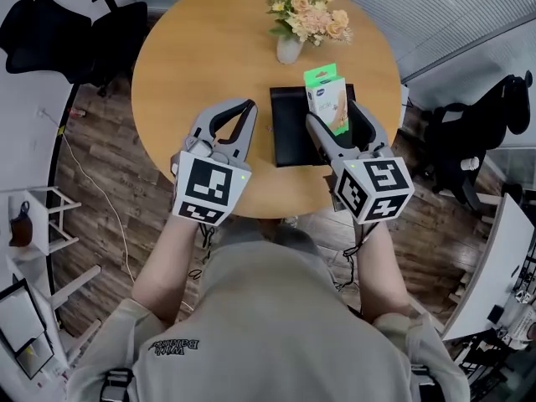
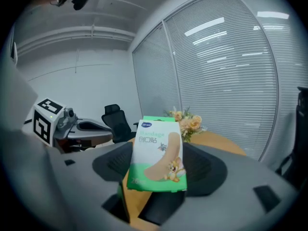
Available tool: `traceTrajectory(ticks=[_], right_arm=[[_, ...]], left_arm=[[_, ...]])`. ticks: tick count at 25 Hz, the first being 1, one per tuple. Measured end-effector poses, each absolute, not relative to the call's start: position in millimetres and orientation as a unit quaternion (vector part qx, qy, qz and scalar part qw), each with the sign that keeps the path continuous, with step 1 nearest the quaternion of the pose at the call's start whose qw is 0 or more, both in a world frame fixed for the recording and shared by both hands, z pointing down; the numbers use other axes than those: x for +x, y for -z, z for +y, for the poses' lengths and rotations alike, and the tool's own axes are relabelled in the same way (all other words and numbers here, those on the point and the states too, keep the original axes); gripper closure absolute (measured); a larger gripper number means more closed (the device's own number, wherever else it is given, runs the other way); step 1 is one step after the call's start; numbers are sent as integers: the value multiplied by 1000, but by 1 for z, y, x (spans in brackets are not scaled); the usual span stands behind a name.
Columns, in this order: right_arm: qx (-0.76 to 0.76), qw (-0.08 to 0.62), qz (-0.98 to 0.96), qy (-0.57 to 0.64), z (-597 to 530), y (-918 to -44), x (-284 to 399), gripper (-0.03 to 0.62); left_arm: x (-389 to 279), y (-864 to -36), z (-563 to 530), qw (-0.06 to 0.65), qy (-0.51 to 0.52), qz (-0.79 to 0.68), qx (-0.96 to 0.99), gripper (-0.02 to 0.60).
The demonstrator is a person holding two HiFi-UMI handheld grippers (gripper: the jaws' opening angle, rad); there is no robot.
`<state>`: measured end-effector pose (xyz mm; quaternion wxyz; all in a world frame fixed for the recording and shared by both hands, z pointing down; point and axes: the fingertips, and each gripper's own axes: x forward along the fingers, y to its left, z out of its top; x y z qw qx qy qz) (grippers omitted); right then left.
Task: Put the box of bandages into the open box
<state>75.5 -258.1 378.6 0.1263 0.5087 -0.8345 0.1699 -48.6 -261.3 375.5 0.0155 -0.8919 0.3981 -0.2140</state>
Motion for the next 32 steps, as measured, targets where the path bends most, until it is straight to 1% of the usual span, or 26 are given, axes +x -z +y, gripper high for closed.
traceTrajectory(ticks=[22,32], right_arm=[[497,248,-783,-281,-276,-553,59,283],[494,276,-750,-342,-270,-610,53,283]], left_arm=[[-59,-522,-286,-104,290,354,-883,560],[-54,-569,-284,-138,315,330,-879,560]])
